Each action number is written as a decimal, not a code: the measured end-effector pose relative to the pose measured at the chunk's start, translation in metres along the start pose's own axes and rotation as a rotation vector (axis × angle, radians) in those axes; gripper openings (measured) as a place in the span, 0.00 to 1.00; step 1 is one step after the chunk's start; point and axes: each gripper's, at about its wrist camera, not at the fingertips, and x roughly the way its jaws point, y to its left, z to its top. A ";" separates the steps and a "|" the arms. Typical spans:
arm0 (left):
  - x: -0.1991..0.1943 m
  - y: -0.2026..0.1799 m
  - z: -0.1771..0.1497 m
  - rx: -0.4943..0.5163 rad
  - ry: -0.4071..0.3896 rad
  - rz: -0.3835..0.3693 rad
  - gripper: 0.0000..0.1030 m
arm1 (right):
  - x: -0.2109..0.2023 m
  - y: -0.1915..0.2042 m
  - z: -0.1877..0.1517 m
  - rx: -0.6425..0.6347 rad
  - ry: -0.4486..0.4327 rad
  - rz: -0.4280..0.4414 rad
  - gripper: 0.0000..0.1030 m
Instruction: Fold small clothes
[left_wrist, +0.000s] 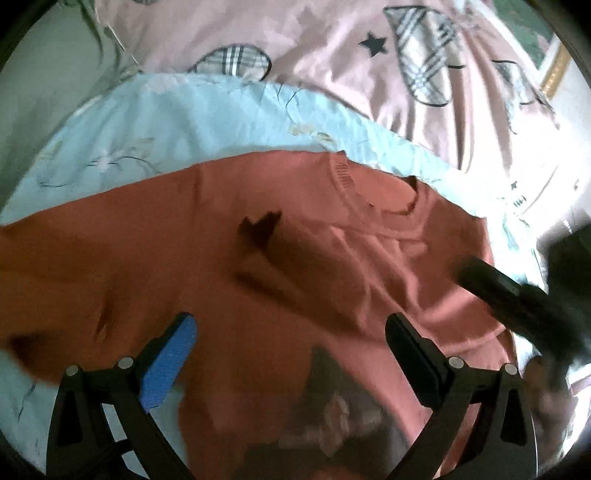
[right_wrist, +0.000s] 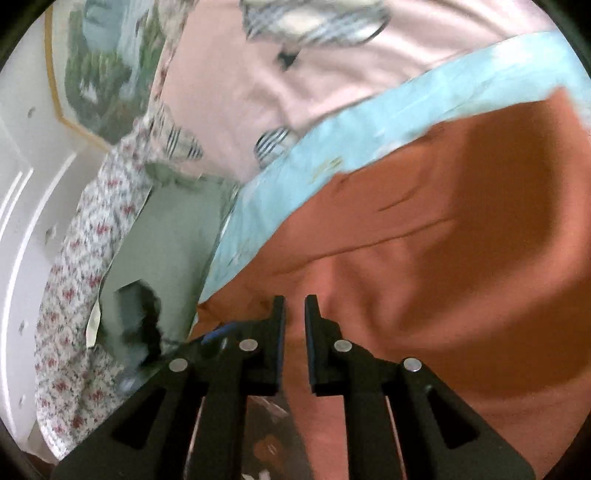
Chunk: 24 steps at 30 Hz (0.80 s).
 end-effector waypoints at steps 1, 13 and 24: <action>0.012 0.004 0.007 -0.015 0.020 0.001 0.99 | -0.015 -0.008 -0.002 0.023 -0.030 -0.020 0.13; 0.005 0.039 -0.016 -0.078 -0.006 -0.015 0.52 | -0.107 -0.062 -0.016 0.120 -0.191 -0.155 0.15; 0.062 0.009 0.015 -0.036 0.088 -0.041 0.05 | -0.130 -0.082 0.015 0.071 -0.233 -0.319 0.44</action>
